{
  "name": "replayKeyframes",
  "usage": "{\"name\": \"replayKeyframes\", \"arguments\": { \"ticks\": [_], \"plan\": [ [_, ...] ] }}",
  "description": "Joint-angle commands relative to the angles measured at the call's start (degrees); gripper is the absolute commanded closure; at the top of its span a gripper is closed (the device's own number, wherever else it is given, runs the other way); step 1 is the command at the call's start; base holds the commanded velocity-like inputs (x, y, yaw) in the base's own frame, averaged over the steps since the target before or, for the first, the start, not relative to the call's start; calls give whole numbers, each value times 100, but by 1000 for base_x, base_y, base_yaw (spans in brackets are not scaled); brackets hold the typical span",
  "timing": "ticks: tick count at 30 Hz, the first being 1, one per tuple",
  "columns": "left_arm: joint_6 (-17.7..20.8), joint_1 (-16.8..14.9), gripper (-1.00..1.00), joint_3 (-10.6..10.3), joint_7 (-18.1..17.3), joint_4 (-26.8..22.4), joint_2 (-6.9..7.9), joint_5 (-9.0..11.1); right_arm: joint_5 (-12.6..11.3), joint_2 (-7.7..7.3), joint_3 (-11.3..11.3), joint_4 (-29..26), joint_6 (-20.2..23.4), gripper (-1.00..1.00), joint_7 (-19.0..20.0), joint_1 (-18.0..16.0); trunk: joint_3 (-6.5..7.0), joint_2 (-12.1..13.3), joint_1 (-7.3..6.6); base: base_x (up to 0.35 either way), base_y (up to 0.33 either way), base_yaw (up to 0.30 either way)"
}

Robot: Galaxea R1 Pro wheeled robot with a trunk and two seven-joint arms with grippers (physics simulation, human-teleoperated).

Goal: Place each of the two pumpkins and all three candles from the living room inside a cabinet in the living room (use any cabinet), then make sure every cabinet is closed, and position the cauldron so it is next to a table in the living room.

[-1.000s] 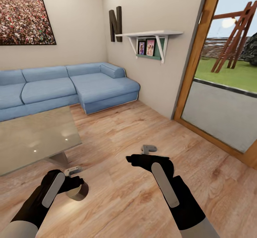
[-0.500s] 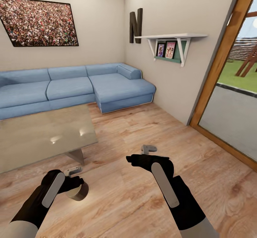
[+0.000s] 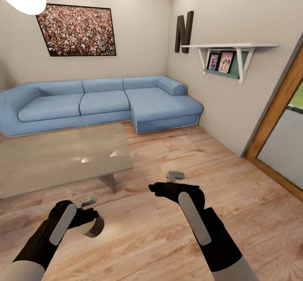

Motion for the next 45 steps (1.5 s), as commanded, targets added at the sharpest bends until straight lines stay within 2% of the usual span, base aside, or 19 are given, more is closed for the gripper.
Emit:
{"name": "replayKeyframes", "arguments": {
  "ticks": [1,18,21,25,31,39,42,45],
  "plan": [
    [7,-4,100,-15,58,20,5,62,-59,0,3,3,12,-100,-60,-4,13,39,-23,0,0,289],
    [-1,-12,100,-5,69,272,22,62,-53,0,3,199,12,-100,-60,-4,318,721,-397,0,0,289],
    [-6,-19,100,-1,74,484,36,57,-53,0,3,206,12,-100,-60,-4,372,841,-462,0,0,289],
    [-9,-31,100,194,84,660,41,35,-53,0,4,209,12,-100,-60,-4,444,1002,-550,0,0,289],
    [-10,-38,100,338,596,704,41,48,-53,0,8,410,7,-100,-60,-4,552,1242,-682,0,0,289],
    [-10,-39,100,406,708,743,65,53,-40,0,12,697,3,-100,-67,-4,695,1563,-858,0,0,289],
    [-10,-50,100,411,719,922,133,49,-37,0,6,844,3,-100,-68,-4,749,1683,-924,0,0,289],
    [-10,-61,100,424,675,1208,389,50,-36,0,4,903,3,-100,-69,-4,803,1804,-990,0,0,289]
  ]
}}
